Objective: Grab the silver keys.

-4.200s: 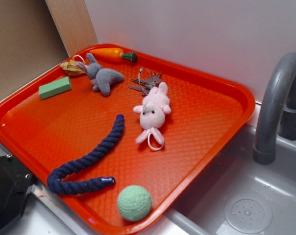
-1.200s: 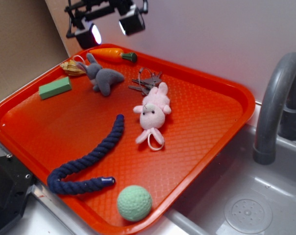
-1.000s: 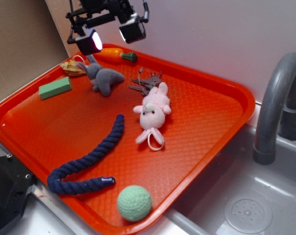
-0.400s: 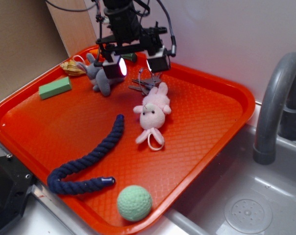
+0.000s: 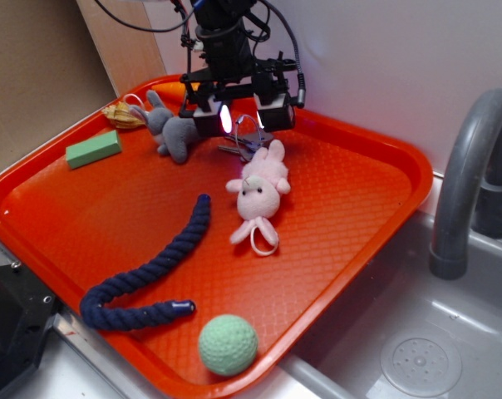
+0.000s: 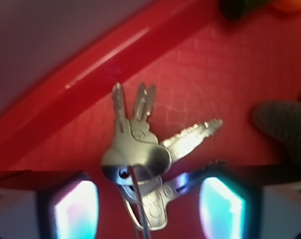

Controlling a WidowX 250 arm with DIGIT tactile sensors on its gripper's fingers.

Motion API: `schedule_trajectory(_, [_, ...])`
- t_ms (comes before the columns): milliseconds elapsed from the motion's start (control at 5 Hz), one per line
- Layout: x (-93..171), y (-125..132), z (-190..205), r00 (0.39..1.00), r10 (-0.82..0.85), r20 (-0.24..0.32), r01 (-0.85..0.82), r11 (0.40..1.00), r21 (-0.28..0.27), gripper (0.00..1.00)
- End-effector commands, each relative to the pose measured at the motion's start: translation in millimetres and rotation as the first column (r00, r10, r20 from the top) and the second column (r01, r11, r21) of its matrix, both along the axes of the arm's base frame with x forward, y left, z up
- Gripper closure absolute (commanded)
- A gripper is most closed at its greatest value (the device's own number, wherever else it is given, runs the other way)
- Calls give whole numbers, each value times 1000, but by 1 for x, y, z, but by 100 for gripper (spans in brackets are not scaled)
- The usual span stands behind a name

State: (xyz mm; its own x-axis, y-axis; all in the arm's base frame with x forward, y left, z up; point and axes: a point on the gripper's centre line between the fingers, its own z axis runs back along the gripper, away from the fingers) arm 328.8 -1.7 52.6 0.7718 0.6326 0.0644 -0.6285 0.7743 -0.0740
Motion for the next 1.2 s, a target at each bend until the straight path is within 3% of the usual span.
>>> schedule_trajectory(0, [1, 9, 18, 999, -6, 48, 6, 1000, -4, 100])
schedule_trajectory(200, [-3, 11, 25, 996, -41, 84, 42, 999, -9, 100])
schedule_trajectory(600, [-4, 6, 43, 991, -86, 104, 92, 994, -55, 100])
schedule_trajectory(800, [-3, 8, 93, 934, -324, 152, 338, 938, -81, 100])
schedule_trajectory(1000, [-12, 16, 145, 815, -541, 209, 534, 840, 96, 100])
